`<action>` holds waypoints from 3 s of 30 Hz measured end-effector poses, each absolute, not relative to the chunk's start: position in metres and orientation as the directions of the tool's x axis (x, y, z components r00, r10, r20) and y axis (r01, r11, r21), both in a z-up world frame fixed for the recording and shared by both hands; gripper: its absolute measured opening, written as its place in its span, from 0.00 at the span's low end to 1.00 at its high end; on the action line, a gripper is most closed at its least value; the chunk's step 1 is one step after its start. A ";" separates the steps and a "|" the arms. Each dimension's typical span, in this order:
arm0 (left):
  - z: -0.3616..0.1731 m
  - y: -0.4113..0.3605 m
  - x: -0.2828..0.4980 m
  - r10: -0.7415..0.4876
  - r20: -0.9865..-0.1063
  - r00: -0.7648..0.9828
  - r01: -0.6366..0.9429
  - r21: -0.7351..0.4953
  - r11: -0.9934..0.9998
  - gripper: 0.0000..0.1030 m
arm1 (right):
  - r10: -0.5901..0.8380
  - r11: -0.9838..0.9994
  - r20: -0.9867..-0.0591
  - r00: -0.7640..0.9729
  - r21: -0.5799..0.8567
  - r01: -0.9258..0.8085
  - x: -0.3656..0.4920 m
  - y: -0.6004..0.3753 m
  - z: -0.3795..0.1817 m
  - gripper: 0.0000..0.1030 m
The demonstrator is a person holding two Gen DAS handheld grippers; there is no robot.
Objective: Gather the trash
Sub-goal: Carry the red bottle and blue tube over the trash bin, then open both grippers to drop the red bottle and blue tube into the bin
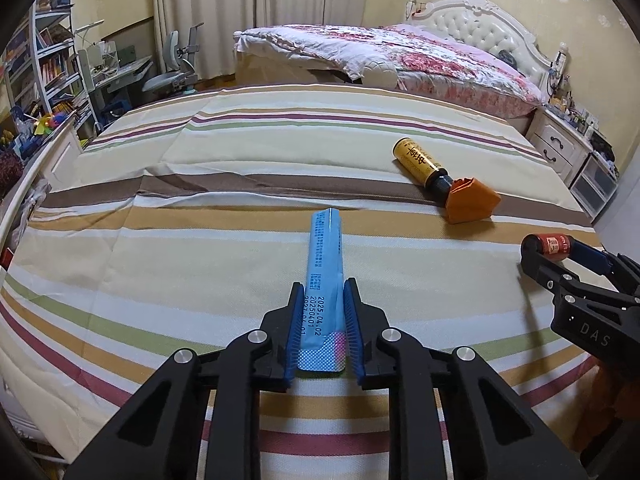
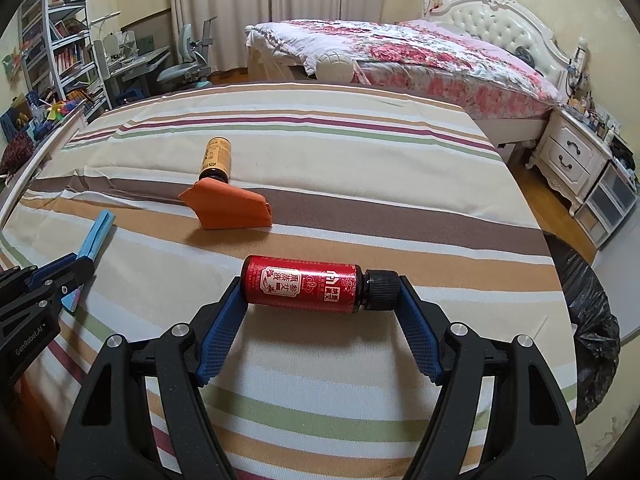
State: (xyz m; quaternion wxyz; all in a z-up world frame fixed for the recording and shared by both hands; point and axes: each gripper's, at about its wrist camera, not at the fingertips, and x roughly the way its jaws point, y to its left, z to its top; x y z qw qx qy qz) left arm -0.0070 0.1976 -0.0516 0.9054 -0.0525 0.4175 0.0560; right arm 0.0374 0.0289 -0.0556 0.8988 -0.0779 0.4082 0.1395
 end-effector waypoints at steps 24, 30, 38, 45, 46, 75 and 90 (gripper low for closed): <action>-0.010 0.098 0.019 -0.068 -0.669 0.740 0.054 -0.042 0.998 0.21 | 0.020 0.994 -0.706 0.708 -0.062 -0.090 0.027 -0.076 -0.030 0.70; -0.005 0.064 0.028 -0.115 -0.657 0.745 0.122 -0.036 0.992 0.21 | -0.043 0.998 -0.687 0.725 -0.062 0.000 0.030 -0.115 -0.023 0.70; -0.001 0.017 0.039 -0.177 -0.641 0.746 0.210 -0.026 0.977 0.21 | -0.124 0.992 -0.665 0.736 -0.059 0.114 0.028 -0.160 -0.016 0.70; 0.002 -0.025 0.049 -0.226 -0.626 0.746 0.281 -0.010 0.960 0.21 | -0.184 0.980 -0.655 0.733 -0.061 0.191 0.031 -0.191 -0.016 0.70; 0.003 -0.031 0.051 -0.231 -0.624 0.746 0.291 -0.007 0.957 0.21 | -0.191 0.978 -0.655 0.731 -0.060 0.202 0.033 -0.195 -0.016 0.70; -0.024 -0.124 0.105 -0.249 -0.669 0.700 0.389 0.065 0.919 0.21 | -0.313 0.920 -0.674 0.669 -0.039 0.391 0.059 -0.251 -0.043 0.70; -0.034 -0.136 0.117 -0.251 -0.695 0.674 0.409 0.068 0.910 0.23 | -0.336 0.904 -0.687 0.645 -0.043 0.425 0.064 -0.258 -0.051 0.70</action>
